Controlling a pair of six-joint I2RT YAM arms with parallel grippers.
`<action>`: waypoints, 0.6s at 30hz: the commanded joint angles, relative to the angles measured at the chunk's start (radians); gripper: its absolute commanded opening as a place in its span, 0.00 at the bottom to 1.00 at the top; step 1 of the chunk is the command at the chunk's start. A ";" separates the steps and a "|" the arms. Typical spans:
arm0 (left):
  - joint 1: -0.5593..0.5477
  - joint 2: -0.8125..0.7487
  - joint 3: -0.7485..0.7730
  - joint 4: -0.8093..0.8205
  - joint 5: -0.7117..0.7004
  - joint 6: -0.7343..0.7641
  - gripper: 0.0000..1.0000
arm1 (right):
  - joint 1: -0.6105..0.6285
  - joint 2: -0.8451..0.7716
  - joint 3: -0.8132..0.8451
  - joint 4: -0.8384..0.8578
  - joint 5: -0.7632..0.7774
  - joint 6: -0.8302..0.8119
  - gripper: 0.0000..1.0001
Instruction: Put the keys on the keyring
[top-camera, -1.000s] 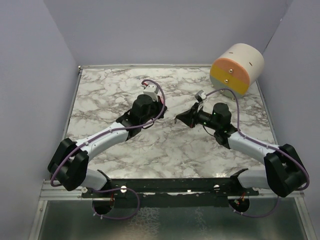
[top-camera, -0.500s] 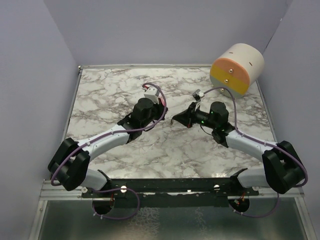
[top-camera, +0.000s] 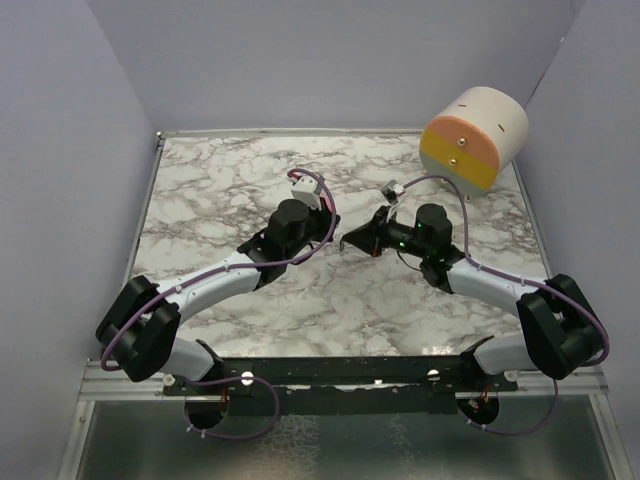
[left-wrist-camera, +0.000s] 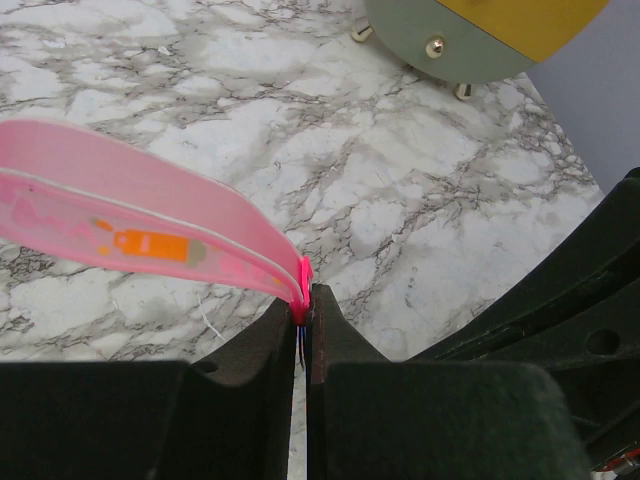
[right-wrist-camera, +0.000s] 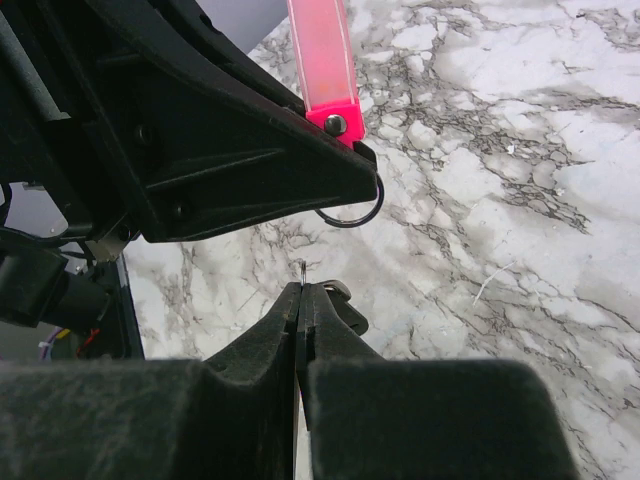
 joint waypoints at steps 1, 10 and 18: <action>-0.013 0.003 -0.004 0.042 -0.030 0.006 0.00 | 0.007 0.005 0.021 0.051 -0.010 0.020 0.01; -0.030 0.015 0.007 0.045 -0.033 0.016 0.00 | 0.007 -0.012 0.025 0.038 0.012 0.030 0.01; -0.039 0.015 0.006 0.049 -0.041 0.018 0.00 | 0.008 0.000 0.028 0.050 0.033 0.057 0.01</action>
